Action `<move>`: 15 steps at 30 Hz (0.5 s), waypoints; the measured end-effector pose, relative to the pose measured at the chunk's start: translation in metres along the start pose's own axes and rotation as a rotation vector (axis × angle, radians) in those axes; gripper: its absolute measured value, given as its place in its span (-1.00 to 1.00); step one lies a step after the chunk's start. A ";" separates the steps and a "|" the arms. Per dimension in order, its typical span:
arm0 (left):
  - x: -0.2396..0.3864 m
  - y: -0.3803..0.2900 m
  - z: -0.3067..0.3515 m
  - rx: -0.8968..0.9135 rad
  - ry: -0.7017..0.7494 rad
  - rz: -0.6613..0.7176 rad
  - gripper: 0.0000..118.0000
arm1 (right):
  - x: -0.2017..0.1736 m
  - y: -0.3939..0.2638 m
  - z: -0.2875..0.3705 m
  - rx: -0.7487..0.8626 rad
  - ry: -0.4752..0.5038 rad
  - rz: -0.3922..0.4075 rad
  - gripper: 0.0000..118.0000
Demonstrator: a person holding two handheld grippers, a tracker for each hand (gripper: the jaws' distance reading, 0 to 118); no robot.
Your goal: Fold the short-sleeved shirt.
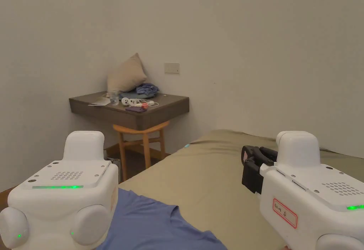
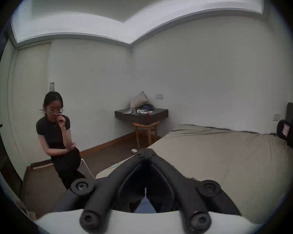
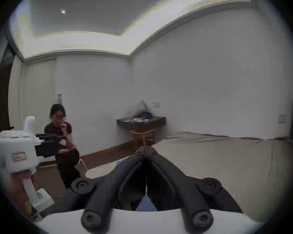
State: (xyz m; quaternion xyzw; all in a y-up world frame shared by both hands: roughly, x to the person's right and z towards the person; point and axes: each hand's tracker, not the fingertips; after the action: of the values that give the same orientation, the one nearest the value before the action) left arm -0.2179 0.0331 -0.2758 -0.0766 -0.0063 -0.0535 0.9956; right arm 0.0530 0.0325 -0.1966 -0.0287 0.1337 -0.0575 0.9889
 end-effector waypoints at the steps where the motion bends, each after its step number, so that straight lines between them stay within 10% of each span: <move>1: -0.003 -0.002 -0.006 -0.010 -0.011 -0.002 -1.00 | -0.001 -0.002 -0.005 0.002 -0.013 0.014 -0.96; 15: 0.122 -0.144 -0.211 -0.549 -0.389 0.035 -1.00 | 0.080 -0.062 -0.058 -0.216 -0.157 0.004 -0.96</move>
State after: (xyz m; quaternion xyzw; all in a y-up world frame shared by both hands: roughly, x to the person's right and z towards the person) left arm -0.1111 -0.1539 -0.4595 -0.3506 -0.1802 -0.0206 0.9188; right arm 0.1077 -0.0416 -0.2691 -0.1394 0.0616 -0.0384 0.9876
